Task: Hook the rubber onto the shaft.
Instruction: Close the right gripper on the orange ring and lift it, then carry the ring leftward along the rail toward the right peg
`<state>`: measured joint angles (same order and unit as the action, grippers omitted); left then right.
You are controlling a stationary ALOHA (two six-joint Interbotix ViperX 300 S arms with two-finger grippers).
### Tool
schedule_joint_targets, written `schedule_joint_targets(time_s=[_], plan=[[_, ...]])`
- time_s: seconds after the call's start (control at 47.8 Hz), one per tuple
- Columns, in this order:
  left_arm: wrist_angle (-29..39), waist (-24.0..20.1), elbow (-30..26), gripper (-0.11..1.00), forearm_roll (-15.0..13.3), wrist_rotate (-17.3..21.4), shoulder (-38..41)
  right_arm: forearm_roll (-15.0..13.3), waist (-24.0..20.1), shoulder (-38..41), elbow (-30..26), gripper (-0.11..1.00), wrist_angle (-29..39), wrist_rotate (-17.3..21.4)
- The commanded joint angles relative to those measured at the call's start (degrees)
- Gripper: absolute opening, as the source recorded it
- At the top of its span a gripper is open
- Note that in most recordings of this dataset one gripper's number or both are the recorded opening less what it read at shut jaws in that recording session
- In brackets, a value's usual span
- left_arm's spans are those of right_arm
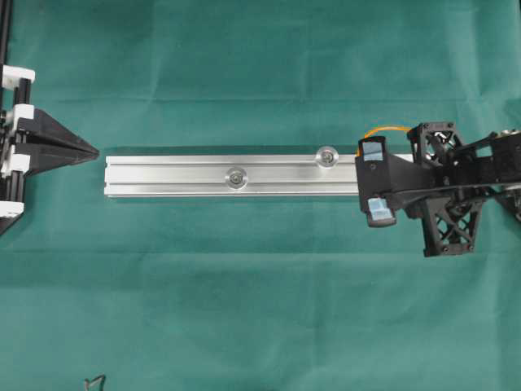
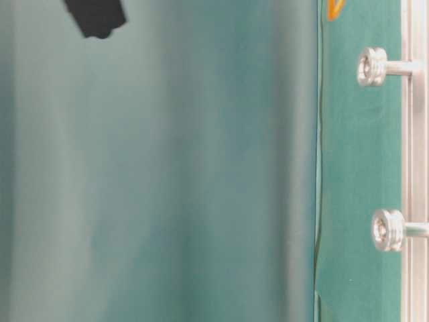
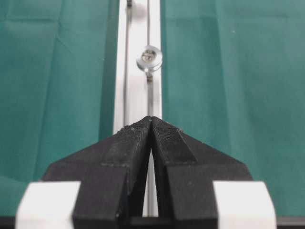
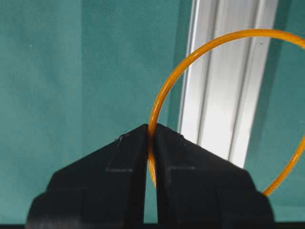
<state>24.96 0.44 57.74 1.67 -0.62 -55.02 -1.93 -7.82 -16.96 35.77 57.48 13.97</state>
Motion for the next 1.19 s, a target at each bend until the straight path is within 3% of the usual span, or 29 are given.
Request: schedule_joint_targets(time_s=[0.0,0.251,0.816,1.172], plan=[[-0.4,0.1,-1.7,0.0,0.2,0.1,0.4,-0.4,-0.1,-1.6,-2.7,0.07,1.8,0.1],[-0.4,0.2,-1.7,0.0,0.1,0.1,0.4,-0.6,-0.1,-2.0,-5.3,0.07,5.5,0.1],[-0.4,0.1,-1.7,0.0,0.1,0.1,0.4,-0.8,-0.1,-1.7,-5.7,0.07,5.4,0.0],[-0.4,0.1,-1.8,0.0,0.1,0.1,0.4,-2.5,-0.1,3.1,-10.1,0.07,4.5,-0.4]])
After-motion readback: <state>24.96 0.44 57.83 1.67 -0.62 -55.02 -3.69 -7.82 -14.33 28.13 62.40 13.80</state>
